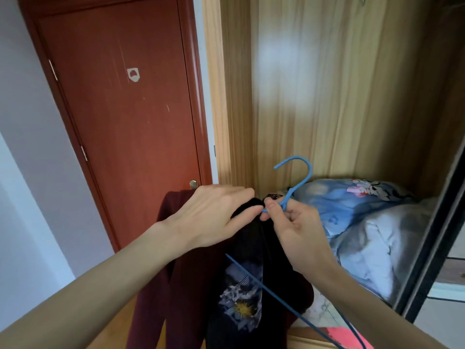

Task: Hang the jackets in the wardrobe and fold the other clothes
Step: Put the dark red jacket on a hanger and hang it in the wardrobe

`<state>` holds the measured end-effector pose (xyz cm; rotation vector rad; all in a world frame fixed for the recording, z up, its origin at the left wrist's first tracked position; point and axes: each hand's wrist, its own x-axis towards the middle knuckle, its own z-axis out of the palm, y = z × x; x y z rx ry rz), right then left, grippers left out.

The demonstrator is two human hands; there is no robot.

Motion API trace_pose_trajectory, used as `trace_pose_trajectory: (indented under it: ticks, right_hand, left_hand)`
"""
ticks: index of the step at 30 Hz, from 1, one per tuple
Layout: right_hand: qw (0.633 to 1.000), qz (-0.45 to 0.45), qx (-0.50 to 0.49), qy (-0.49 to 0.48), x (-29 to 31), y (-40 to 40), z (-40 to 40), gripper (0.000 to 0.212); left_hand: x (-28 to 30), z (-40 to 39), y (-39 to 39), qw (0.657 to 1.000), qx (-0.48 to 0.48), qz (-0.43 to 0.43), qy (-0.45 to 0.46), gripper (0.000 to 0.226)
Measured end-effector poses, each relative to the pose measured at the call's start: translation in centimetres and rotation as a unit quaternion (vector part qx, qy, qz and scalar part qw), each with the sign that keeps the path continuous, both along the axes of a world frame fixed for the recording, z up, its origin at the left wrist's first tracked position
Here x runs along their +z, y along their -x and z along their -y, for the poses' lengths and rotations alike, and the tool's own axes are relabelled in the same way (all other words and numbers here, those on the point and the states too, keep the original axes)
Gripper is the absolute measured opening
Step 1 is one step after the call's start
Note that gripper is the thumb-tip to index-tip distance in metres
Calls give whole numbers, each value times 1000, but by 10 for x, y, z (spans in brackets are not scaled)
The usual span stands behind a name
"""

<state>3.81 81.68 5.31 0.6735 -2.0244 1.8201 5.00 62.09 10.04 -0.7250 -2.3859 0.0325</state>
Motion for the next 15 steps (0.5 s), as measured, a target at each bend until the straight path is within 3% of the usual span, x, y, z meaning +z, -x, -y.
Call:
trace_pose_trajectory:
  ticks: [5, 9, 11, 14, 15]
  right_hand:
    - [988, 70, 136, 1, -7, 7, 3, 31]
    - [947, 191, 256, -16, -3, 17, -2, 38]
    - [936, 220, 272, -36, -13, 28, -8, 40]
    - [934, 221, 270, -79, -44, 42, -11, 23]
    - [930, 209, 286, -104, -56, 44, -10, 31]
  left_hand:
    - [-10, 15, -5, 999, 43, 0, 1, 54]
    - [-14, 24, -11, 999, 44, 10, -29, 56]
    - [-16, 32, -15, 998, 39, 1, -56, 47]
    - [-17, 40, -23, 993, 51, -16, -105, 45]
    - [-17, 41, -25, 991, 57, -22, -122, 49]
